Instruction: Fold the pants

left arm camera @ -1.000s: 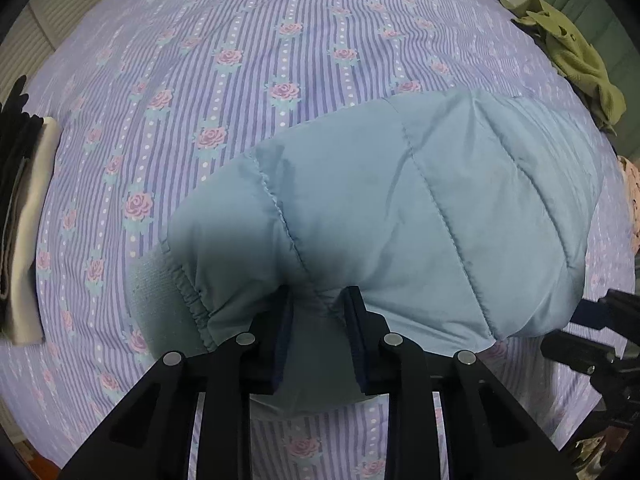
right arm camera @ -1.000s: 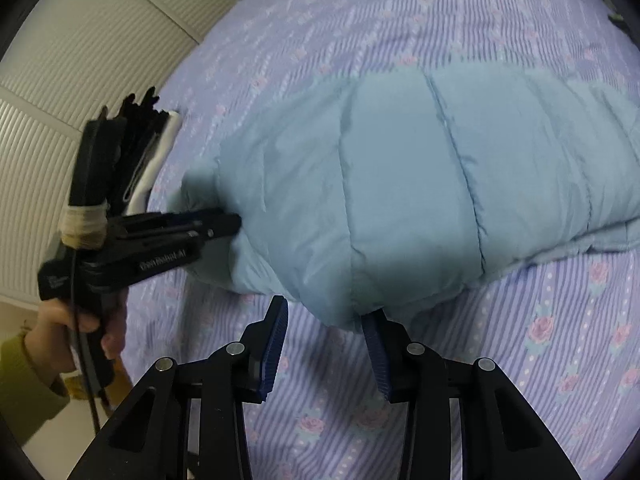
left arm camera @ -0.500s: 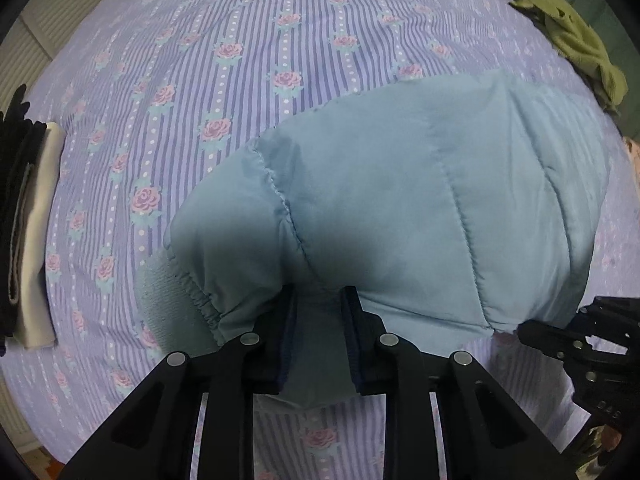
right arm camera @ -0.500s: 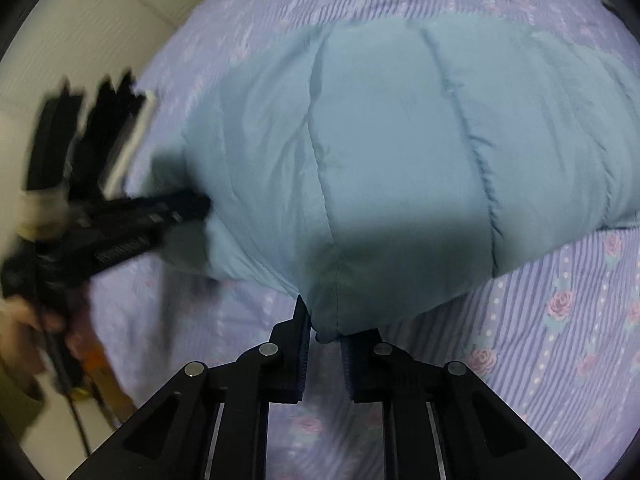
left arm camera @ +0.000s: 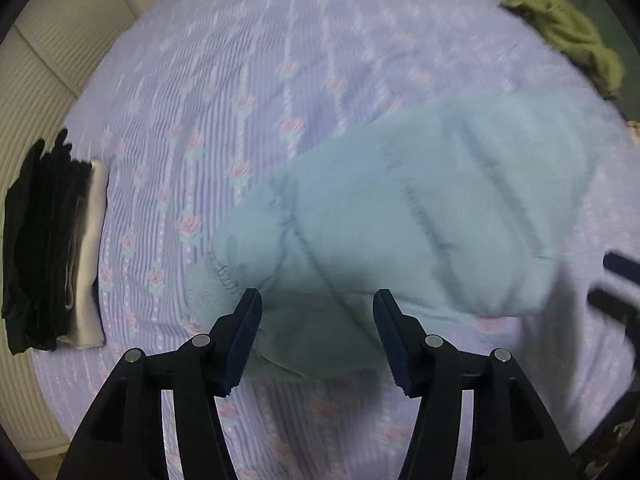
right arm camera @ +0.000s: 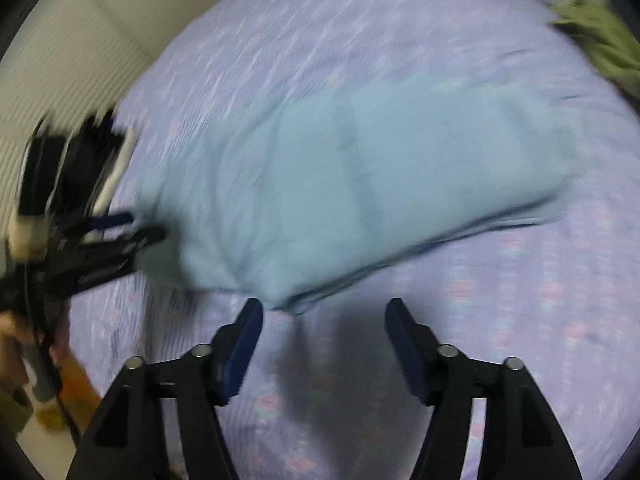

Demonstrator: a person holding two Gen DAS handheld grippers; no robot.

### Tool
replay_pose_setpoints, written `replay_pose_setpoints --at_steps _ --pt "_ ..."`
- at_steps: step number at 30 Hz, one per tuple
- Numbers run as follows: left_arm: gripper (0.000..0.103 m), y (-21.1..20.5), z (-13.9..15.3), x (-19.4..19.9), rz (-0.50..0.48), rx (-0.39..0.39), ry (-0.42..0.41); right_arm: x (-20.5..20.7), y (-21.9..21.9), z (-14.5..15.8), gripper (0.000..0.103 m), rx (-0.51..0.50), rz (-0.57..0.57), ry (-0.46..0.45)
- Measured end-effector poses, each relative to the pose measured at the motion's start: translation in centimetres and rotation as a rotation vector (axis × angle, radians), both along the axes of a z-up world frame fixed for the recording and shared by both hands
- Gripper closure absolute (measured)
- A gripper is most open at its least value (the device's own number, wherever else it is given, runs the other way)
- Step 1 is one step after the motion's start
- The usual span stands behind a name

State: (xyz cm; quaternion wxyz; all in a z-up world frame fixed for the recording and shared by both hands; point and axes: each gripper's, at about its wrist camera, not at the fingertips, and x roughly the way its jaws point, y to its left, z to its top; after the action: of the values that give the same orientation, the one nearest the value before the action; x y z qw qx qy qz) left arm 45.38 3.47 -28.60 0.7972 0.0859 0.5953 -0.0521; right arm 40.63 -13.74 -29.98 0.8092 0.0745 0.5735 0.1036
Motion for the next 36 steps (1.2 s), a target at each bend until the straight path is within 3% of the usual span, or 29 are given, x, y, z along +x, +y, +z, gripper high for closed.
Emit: replay_pose_setpoints --at_steps 4,10,14,21,24,30,32,34,36 --pt "0.046 -2.4 2.1 -0.4 -0.032 -0.047 -0.048 -0.3 -7.9 2.1 0.028 -0.018 -0.230 -0.084" --pt "0.046 -8.1 2.5 2.0 -0.094 -0.088 -0.091 2.9 -15.6 0.9 0.027 0.018 -0.435 -0.119" --pt "0.046 -11.5 1.8 3.1 -0.115 -0.107 -0.098 6.1 -18.0 -1.1 0.027 0.055 -0.490 -0.140" --pt "0.046 -13.5 0.6 5.4 -0.099 -0.092 -0.078 9.6 -20.5 -5.9 0.027 0.153 -0.555 -0.068" --pt "0.046 -13.6 0.1 5.7 -0.098 -0.084 -0.067 10.1 -21.0 -7.9 0.019 0.196 -0.582 -0.033" --pt "0.046 -14.2 -1.2 5.6 -0.125 -0.054 -0.039 10.5 -21.6 -11.0 0.018 0.392 -0.630 0.009" --pt "0.046 -14.2 -1.3 5.6 -0.125 -0.054 -0.034 10.8 -21.4 -11.2 0.030 0.412 -0.624 0.003" --pt "0.046 -14.2 -1.2 5.6 -0.117 -0.072 -0.028 10.8 -21.2 -11.1 0.054 0.412 -0.627 0.009" --pt "0.046 -14.1 -1.0 5.4 -0.117 -0.085 -0.026 10.0 -21.1 -10.0 0.064 0.429 -0.637 0.005"
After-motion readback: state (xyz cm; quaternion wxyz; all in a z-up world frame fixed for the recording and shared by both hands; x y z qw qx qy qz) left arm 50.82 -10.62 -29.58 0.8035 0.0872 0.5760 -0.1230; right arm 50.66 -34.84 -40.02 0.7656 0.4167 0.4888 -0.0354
